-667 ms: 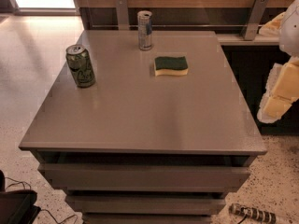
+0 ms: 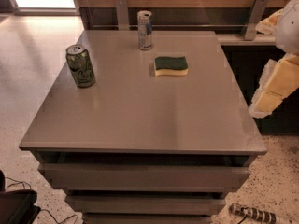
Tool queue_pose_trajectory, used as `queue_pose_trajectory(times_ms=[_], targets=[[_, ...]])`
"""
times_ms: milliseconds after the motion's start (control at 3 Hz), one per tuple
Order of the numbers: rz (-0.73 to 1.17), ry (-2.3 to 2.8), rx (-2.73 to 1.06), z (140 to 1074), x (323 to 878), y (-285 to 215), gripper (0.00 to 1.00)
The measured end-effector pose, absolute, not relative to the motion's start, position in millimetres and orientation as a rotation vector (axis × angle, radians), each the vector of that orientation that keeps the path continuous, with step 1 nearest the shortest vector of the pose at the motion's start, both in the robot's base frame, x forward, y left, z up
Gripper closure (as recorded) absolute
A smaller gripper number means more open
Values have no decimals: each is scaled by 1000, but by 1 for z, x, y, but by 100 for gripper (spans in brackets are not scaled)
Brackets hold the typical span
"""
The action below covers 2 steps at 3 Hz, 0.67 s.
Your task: Knock green can over
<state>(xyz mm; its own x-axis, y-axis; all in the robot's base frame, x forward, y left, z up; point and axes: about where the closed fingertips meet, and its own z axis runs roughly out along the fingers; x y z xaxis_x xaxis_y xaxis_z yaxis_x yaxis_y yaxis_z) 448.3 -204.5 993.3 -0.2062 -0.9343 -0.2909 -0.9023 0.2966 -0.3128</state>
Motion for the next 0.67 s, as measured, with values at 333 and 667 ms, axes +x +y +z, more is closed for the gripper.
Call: queue_pose_trajectory(times_ms=[333,667], targets=[[21,2056,-1544,987,468,-184,0],[172,1897,-1449,979,491,-150,0]])
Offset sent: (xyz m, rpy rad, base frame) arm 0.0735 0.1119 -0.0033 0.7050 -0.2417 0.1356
